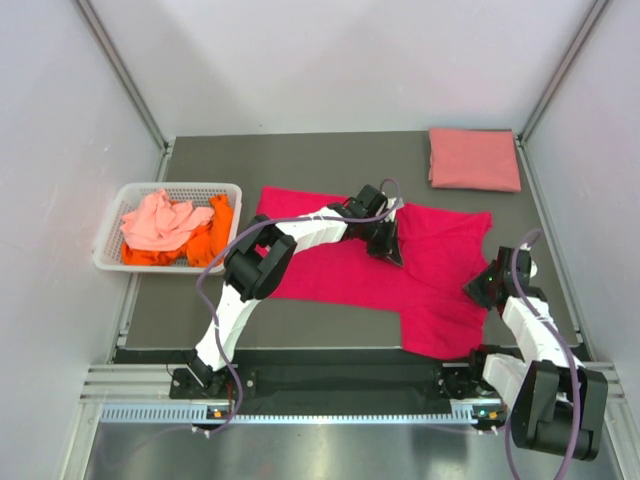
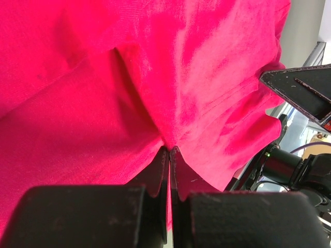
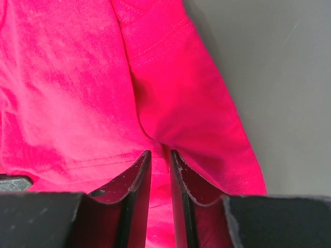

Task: Fold and stack the t-shirts
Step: Fold the tshirt

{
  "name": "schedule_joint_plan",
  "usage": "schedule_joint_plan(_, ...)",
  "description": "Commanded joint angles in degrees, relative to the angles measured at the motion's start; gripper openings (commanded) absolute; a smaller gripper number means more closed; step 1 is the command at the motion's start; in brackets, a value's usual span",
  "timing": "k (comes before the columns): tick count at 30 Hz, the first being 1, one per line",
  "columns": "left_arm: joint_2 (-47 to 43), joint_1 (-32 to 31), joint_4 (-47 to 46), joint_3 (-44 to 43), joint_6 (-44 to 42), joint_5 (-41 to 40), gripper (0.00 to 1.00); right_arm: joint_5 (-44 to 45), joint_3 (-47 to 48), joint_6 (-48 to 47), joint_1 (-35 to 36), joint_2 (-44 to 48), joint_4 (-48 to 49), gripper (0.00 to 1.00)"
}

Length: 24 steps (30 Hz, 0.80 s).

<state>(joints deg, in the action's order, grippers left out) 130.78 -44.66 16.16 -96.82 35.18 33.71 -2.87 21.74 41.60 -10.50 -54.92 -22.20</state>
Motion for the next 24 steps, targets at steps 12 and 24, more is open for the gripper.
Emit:
schedule_joint_plan(12,-1.2,0.1,-3.1,0.5,0.5,1.7,0.0,2.3,-2.0,1.5,1.6,-1.5,5.3,0.11)
schedule_joint_plan(24,0.2,0.1,-0.3,-2.8,1.2,0.3,0.0,4.6,1.8,1.8,1.8,6.4,-0.4,0.0)
